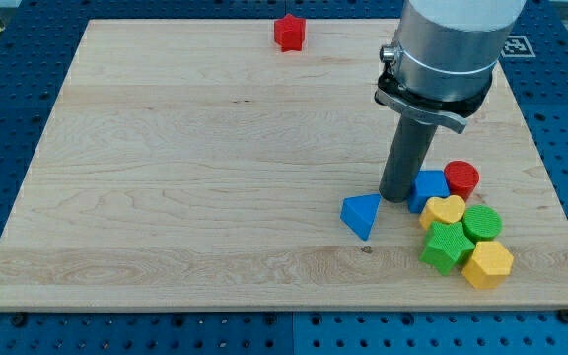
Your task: Slide the blue triangle towards the group of blocks
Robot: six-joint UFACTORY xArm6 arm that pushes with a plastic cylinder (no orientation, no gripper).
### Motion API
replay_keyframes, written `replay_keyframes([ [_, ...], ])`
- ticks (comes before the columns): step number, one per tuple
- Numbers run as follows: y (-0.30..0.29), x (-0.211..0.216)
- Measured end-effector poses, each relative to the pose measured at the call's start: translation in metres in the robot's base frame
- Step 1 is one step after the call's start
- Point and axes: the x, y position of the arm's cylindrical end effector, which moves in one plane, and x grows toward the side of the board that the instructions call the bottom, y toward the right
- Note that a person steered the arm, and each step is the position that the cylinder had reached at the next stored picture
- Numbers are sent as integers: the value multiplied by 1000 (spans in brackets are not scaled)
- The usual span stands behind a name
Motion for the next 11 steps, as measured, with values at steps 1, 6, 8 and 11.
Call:
replay_keyframes([
  [1, 6, 0],
  [6, -152, 15],
  [8, -68, 21],
  [11, -15, 31],
])
